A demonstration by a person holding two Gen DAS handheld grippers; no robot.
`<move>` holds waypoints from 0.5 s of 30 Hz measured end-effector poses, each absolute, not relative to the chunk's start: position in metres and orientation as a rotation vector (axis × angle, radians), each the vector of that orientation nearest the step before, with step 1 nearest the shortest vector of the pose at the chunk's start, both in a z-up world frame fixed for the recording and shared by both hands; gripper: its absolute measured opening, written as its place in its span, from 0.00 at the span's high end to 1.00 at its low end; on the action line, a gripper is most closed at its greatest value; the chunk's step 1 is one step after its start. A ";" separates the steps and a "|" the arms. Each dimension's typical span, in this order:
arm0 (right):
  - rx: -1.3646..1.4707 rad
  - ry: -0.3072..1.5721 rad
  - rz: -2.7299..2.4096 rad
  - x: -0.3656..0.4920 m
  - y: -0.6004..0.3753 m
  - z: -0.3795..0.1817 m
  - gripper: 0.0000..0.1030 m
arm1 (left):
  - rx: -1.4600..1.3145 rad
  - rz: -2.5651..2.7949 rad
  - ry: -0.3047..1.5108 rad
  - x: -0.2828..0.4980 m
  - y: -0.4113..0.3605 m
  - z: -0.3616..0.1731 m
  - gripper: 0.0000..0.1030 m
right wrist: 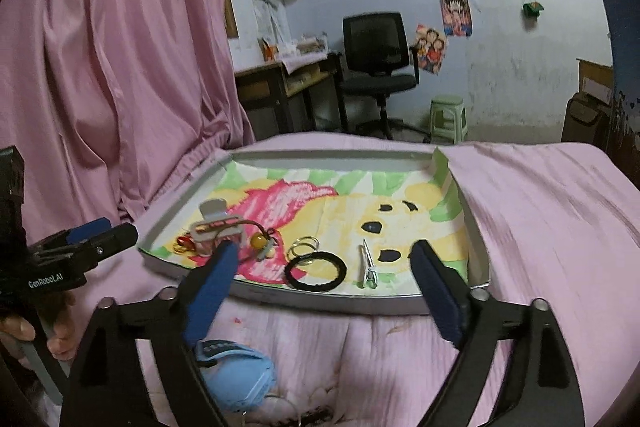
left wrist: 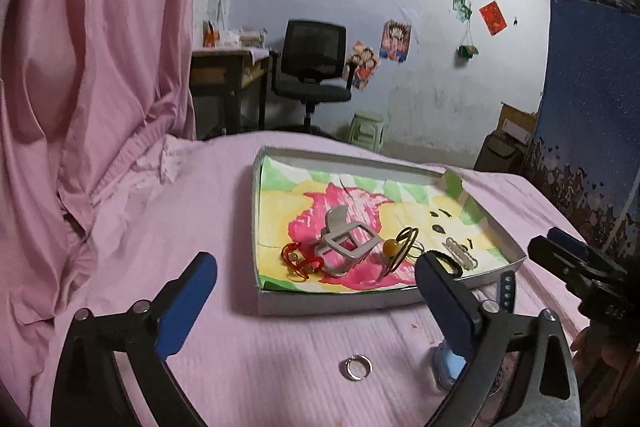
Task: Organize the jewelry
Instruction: 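Withdraw both open tools from the tray back toward the remaining jewelry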
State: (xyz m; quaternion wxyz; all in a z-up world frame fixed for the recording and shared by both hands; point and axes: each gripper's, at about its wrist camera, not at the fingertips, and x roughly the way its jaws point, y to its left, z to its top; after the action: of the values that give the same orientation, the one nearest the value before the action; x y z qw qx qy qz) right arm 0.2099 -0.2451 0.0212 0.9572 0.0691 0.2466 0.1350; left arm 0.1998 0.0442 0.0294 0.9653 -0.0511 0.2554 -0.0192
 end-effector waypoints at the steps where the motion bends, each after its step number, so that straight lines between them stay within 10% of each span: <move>1: 0.142 0.487 0.273 0.205 -0.246 0.022 0.12 | -0.100 -0.039 0.503 0.195 0.044 0.031 0.02; 15: 0.131 0.389 0.262 0.151 -0.255 0.031 0.01 | -0.089 -0.062 0.419 0.144 0.040 0.034 0.01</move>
State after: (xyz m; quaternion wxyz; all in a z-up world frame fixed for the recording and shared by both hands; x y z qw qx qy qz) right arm 0.1512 -0.2547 0.0305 0.9705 0.0648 0.1927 0.1298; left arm 0.1443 0.0399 0.0343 0.9766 -0.0442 0.2080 -0.0309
